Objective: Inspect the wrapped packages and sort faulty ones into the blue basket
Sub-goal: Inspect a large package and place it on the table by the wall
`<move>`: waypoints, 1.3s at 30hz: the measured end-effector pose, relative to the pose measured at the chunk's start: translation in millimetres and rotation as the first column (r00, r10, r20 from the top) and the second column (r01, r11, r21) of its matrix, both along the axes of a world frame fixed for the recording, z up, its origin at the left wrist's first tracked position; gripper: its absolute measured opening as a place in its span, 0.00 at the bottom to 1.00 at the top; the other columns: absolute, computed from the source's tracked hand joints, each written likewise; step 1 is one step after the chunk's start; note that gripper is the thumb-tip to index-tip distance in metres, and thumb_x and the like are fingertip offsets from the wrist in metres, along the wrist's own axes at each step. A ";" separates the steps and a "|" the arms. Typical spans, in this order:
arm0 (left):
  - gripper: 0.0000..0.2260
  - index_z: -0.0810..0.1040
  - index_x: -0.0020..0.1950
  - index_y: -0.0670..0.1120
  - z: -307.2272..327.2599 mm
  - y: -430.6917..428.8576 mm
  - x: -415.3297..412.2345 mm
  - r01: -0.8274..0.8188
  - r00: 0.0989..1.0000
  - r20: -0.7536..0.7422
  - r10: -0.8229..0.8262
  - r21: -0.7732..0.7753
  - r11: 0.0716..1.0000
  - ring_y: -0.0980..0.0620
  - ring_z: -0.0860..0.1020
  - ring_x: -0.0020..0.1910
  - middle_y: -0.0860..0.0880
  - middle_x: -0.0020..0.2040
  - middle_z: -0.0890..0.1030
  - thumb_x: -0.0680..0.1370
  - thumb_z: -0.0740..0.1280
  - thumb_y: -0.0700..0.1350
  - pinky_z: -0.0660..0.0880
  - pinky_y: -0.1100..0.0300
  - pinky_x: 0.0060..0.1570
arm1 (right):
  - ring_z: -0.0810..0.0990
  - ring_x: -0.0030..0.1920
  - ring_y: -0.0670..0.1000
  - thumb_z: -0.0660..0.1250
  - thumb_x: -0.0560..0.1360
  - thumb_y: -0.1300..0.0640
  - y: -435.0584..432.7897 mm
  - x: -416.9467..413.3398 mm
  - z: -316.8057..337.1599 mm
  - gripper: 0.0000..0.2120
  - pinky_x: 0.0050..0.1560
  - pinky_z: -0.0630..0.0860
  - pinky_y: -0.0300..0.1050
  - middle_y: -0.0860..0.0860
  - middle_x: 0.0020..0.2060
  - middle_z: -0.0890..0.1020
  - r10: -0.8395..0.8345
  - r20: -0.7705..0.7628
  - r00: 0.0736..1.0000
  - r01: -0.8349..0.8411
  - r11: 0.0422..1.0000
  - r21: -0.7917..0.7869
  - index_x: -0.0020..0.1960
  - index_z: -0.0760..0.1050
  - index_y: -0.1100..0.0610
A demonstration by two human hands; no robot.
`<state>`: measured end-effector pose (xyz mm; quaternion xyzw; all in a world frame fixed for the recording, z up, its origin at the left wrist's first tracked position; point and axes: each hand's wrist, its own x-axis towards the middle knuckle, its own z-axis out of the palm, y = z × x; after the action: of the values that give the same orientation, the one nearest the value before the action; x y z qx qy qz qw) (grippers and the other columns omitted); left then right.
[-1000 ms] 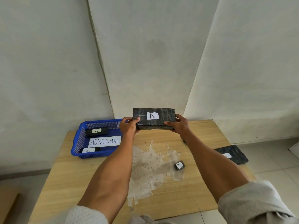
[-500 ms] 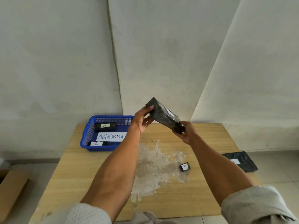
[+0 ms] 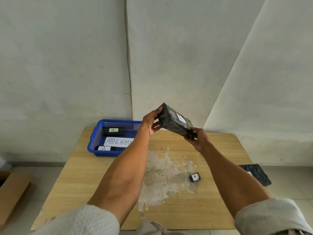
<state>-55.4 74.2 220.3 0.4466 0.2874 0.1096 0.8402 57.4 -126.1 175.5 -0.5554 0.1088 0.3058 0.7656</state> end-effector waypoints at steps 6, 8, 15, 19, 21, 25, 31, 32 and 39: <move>0.22 0.79 0.61 0.43 -0.6 -2.4 0.3 -0.009 1.000 -0.003 0.009 -0.003 1.000 0.44 0.81 0.55 0.45 0.58 0.82 0.72 0.76 0.51 0.81 0.52 0.50 | 0.80 0.50 0.59 0.66 0.78 0.65 -5.7 1.0 -2.0 0.11 0.48 0.82 0.54 0.59 0.48 0.78 -0.040 -0.001 0.999 0.040 0.999 -0.029 0.60 0.74 0.64; 0.22 0.78 0.66 0.42 -1.7 -6.6 -0.7 -0.008 0.997 0.074 0.009 -0.018 1.000 0.47 0.80 0.56 0.44 0.58 0.82 0.74 0.75 0.48 0.81 0.56 0.48 | 0.80 0.49 0.58 0.66 0.79 0.65 -5.1 1.4 0.3 0.09 0.48 0.81 0.54 0.59 0.48 0.79 -0.063 0.011 0.998 0.063 0.998 -0.024 0.59 0.74 0.63; 0.23 0.76 0.70 0.44 0.2 -8.3 -0.8 0.046 0.985 0.165 -0.041 -0.027 0.999 0.47 0.80 0.56 0.45 0.52 0.83 0.75 0.72 0.36 0.82 0.58 0.47 | 0.81 0.48 0.57 0.67 0.78 0.64 -6.0 7.3 4.1 0.05 0.60 0.80 0.58 0.59 0.48 0.80 -0.115 0.038 0.993 0.119 0.989 -0.091 0.53 0.76 0.62; 0.28 0.74 0.72 0.52 2.6 -9.9 -0.7 -0.012 0.980 0.196 0.021 -0.047 0.999 0.46 0.80 0.59 0.44 0.60 0.82 0.74 0.73 0.35 0.81 0.53 0.54 | 0.82 0.53 0.59 0.69 0.77 0.64 -6.0 4.7 7.2 0.04 0.58 0.81 0.57 0.59 0.51 0.81 -0.149 0.040 0.988 0.152 0.985 -0.087 0.50 0.75 0.61; 0.23 0.77 0.69 0.50 2.2 -11.7 0.5 -0.031 0.981 0.190 0.033 -0.013 0.999 0.46 0.80 0.60 0.44 0.62 0.82 0.76 0.71 0.35 0.81 0.53 0.55 | 0.82 0.55 0.60 0.70 0.77 0.64 -4.8 4.2 7.9 0.04 0.55 0.82 0.56 0.60 0.54 0.81 -0.171 0.056 0.984 0.176 0.980 -0.093 0.50 0.76 0.61; 0.17 0.78 0.68 0.50 -3.4 -14.5 2.4 -0.027 0.995 0.102 0.018 0.085 0.996 0.45 0.77 0.63 0.45 0.63 0.81 0.79 0.69 0.47 0.81 0.49 0.53 | 0.82 0.57 0.59 0.71 0.77 0.62 -2.0 2.3 11.6 0.06 0.53 0.83 0.54 0.59 0.55 0.81 -0.182 0.127 0.975 0.199 0.971 -0.135 0.53 0.76 0.61; 0.28 0.72 0.72 0.48 -17.0 -9.7 1.1 0.027 0.995 -0.099 -0.010 0.172 0.985 0.43 0.77 0.64 0.44 0.66 0.77 0.75 0.73 0.55 0.83 0.50 0.45 | 0.81 0.59 0.59 0.71 0.78 0.59 -0.8 -2.3 31.0 0.11 0.48 0.82 0.52 0.56 0.51 0.82 -0.193 0.251 0.948 0.211 0.977 -0.044 0.59 0.80 0.59; 0.22 0.73 0.69 0.46 -23.9 -8.3 1.1 -0.040 0.993 -0.102 0.053 0.124 0.992 0.41 0.78 0.62 0.42 0.63 0.79 0.77 0.72 0.48 0.83 0.49 0.45 | 0.82 0.58 0.59 0.71 0.78 0.58 0.3 -3.7 37.8 0.11 0.47 0.83 0.51 0.56 0.51 0.83 -0.170 0.275 0.946 0.184 0.983 -0.027 0.59 0.80 0.59; 0.16 0.70 0.67 0.38 -47.7 -16.2 -11.6 -0.283 0.959 -0.080 0.271 -0.316 0.906 0.37 0.75 0.64 0.36 0.57 0.77 0.80 0.67 0.37 0.80 0.43 0.54 | 0.84 0.56 0.57 0.73 0.76 0.60 18.2 -18.9 88.2 0.26 0.47 0.84 0.50 0.59 0.56 0.84 0.127 0.483 0.866 -0.145 0.989 0.000 0.72 0.73 0.52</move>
<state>-67.0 58.0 172.6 0.2588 0.3761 0.1714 0.8730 38.5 -107.9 263.7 -0.6062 -0.1302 0.2130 0.7552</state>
